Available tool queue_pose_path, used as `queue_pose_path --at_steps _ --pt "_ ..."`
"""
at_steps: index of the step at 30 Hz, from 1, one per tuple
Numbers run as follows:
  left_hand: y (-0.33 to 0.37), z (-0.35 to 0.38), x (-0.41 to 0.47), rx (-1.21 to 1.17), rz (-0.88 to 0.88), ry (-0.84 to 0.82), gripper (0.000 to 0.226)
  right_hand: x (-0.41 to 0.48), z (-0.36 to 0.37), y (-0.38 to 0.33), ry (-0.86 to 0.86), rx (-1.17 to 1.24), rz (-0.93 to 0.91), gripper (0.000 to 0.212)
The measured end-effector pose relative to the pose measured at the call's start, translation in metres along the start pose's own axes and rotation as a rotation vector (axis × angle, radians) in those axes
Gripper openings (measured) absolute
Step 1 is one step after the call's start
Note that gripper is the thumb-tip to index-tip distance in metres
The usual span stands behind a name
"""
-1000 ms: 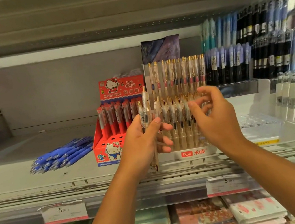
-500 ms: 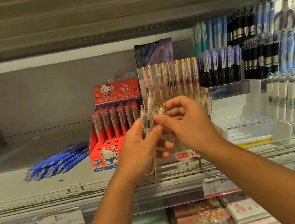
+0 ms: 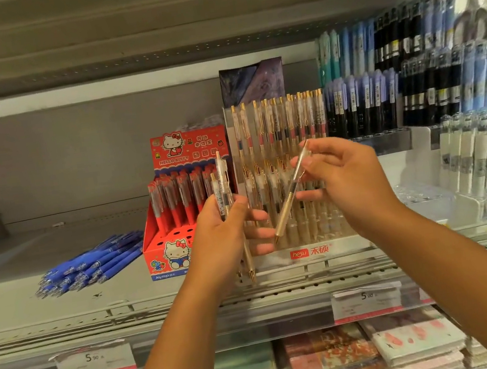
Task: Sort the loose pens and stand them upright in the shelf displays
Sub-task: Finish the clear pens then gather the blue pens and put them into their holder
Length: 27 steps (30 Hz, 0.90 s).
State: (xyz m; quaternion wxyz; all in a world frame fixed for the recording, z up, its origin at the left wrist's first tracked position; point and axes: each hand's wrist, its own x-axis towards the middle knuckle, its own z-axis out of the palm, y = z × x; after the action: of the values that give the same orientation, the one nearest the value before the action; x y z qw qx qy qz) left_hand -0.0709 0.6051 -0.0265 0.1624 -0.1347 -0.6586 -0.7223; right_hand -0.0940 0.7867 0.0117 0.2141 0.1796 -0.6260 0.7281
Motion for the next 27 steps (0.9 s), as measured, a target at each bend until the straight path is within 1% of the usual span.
queue_pose_path --at_steps 5,9,12,18,22,27 --pt "0.001 -0.003 0.001 0.073 -0.001 0.015 0.012 0.011 -0.019 -0.002 0.051 -0.020 -0.073 0.027" --pt "0.003 -0.001 0.001 0.035 -0.048 0.023 0.014 0.018 -0.031 -0.002 0.087 -0.091 -0.152 0.020" --pt "0.004 0.000 0.000 0.030 -0.060 0.011 0.013 0.021 -0.034 0.001 0.081 -0.147 -0.211 0.023" --pt "0.007 0.001 0.000 -0.003 -0.097 0.001 0.017 0.023 -0.035 0.005 0.079 -0.154 -0.279 0.026" --pt "0.007 0.000 0.000 0.011 -0.094 -0.024 0.021 0.024 -0.034 0.007 0.069 -0.179 -0.283 0.024" --pt "0.007 -0.001 -0.001 0.007 -0.054 -0.049 0.023 0.019 -0.033 0.022 -0.052 -0.293 -0.213 0.024"
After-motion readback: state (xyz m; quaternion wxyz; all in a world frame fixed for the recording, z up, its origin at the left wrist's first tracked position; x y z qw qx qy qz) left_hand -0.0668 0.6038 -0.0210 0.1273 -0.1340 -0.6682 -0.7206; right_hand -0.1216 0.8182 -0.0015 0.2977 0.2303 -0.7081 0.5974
